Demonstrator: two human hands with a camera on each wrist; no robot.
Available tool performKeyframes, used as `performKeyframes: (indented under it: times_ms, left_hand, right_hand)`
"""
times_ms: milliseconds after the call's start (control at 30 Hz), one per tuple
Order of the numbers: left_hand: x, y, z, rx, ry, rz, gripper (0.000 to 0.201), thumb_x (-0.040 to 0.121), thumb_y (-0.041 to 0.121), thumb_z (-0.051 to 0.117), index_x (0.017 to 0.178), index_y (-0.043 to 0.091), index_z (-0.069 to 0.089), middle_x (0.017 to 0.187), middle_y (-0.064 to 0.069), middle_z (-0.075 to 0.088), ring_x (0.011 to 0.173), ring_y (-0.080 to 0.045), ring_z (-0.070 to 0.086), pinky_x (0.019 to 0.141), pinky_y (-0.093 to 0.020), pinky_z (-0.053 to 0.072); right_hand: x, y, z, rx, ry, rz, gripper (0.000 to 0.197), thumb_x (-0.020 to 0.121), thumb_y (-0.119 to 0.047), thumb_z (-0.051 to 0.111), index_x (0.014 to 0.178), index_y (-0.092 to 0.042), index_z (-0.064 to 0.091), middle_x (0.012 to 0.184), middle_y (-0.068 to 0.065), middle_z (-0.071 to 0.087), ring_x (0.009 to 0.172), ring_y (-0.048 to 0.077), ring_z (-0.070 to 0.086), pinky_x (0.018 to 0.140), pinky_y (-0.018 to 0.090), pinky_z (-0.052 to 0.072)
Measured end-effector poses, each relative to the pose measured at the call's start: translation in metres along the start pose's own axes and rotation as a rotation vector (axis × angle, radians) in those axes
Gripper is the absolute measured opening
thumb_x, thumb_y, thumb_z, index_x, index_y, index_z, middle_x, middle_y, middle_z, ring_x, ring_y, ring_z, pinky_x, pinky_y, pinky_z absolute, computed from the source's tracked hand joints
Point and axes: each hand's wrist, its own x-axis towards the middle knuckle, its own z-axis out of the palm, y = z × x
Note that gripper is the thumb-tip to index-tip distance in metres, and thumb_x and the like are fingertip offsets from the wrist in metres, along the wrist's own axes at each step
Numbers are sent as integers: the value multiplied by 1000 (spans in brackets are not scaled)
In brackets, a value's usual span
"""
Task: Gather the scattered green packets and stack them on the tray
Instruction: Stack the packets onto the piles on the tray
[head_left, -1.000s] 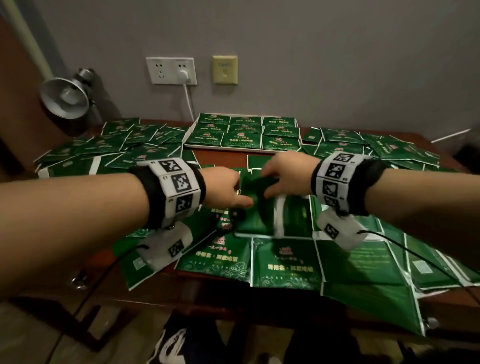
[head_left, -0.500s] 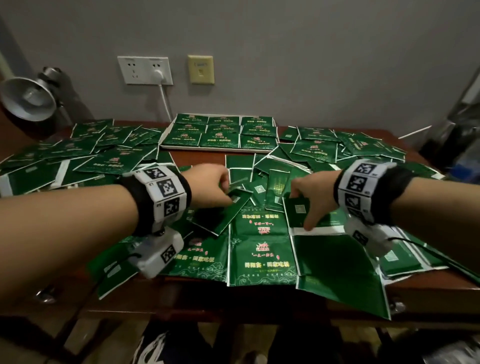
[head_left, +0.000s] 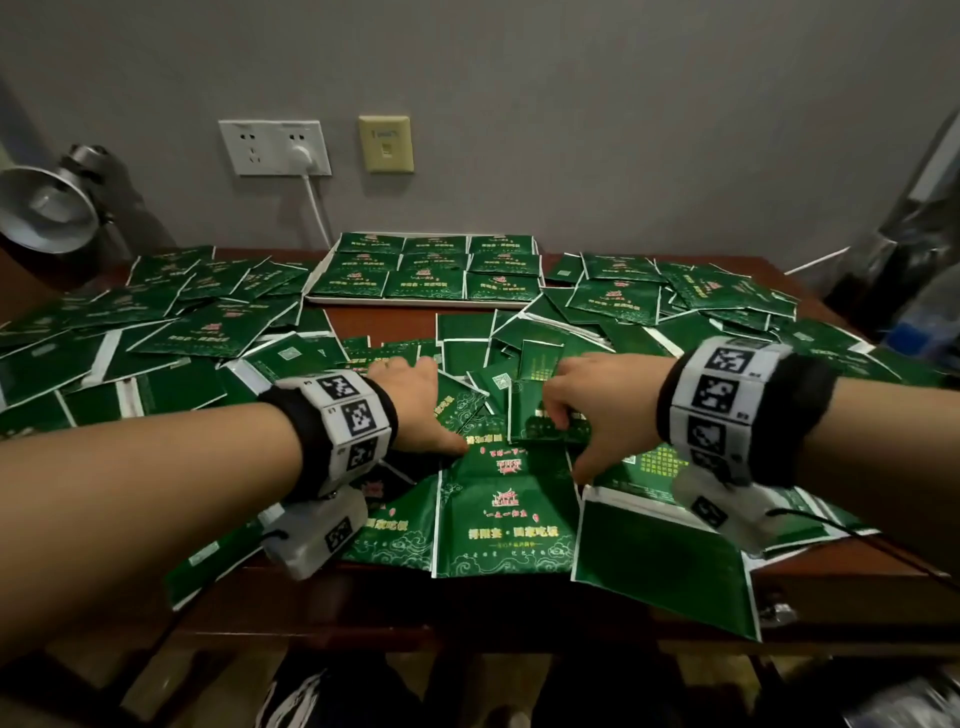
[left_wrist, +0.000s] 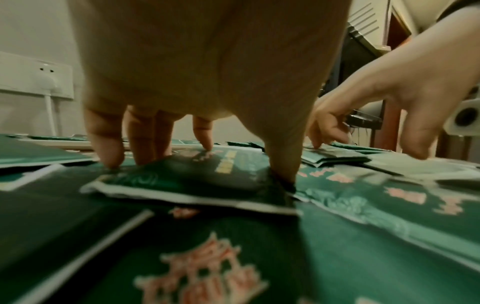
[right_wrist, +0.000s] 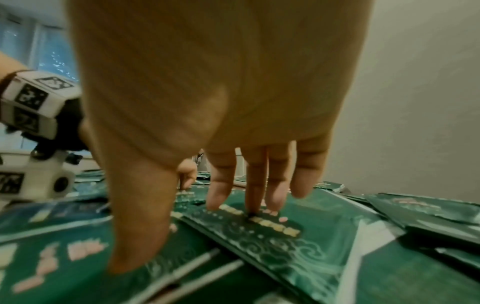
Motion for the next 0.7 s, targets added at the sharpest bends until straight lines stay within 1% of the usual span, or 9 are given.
performKeyframes:
  times_ms: [67, 133, 200, 300, 400, 533, 633, 700]
  left_hand:
    - [2, 3, 0, -42, 14, 25, 74, 67, 64, 70, 120, 20, 42, 121, -8, 48, 114, -29, 46, 98, -46, 45]
    - [2, 3, -3, -92, 3, 38, 64, 66, 56, 73, 109, 21, 43, 114, -6, 50, 106, -27, 50, 92, -44, 49]
    - [2, 3, -7, -111, 3, 61, 58, 66, 50, 76, 103, 21, 44, 107, -5, 50, 99, -25, 51, 87, -41, 51]
    - [4, -2, -13, -114, 60, 103, 50, 67, 42, 78, 100, 22, 46, 104, -2, 47, 98, -23, 47, 86, -38, 49]
    - [13, -13, -26, -119, 140, 146, 47, 67, 38, 78, 98, 25, 45, 102, 1, 46, 96, -20, 44, 85, -37, 48]
    - [36, -27, -55, -51, 237, 191, 44, 68, 33, 78, 95, 26, 44, 101, 2, 46, 96, -18, 43, 82, -36, 48]
    - [63, -37, -80, 36, 278, 193, 45, 68, 36, 79, 93, 25, 43, 99, 0, 46, 94, -19, 42, 83, -38, 47]
    - [87, -42, -98, 61, 280, 187, 46, 67, 35, 81, 93, 23, 44, 99, -2, 47, 92, -21, 42, 81, -39, 47]
  right_hand:
    - [4, 3, 4, -92, 59, 3, 55, 71, -59, 73, 112, -28, 52, 113, -5, 46, 104, 15, 45, 86, 33, 51]
    - [9, 7, 5, -126, 59, 23, 60, 71, -60, 73, 116, -27, 51, 117, -4, 47, 107, 16, 44, 87, 32, 50]
    - [14, 10, 8, -81, 39, 44, 60, 72, -60, 73, 115, -25, 51, 116, -2, 49, 104, 17, 47, 86, 31, 49]
    - [20, 12, 9, -43, 63, 41, 53, 74, -55, 73, 112, -25, 50, 112, 0, 48, 98, 18, 49, 83, 33, 51]
    - [26, 15, 9, -47, 55, 29, 47, 75, -52, 71, 110, -29, 49, 109, -1, 47, 95, 17, 49, 80, 32, 51]
    - [30, 19, 2, -41, 57, 22, 44, 70, -53, 72, 101, -32, 48, 104, -6, 45, 93, 16, 49, 78, 33, 51]
    - [37, 29, -17, 8, 83, 45, 42, 69, -53, 72, 97, -32, 48, 100, -8, 46, 90, 15, 49, 73, 33, 51]
    - [48, 40, -36, 39, 104, 64, 43, 68, -55, 73, 95, -32, 47, 97, -9, 46, 88, 15, 50, 73, 34, 51]
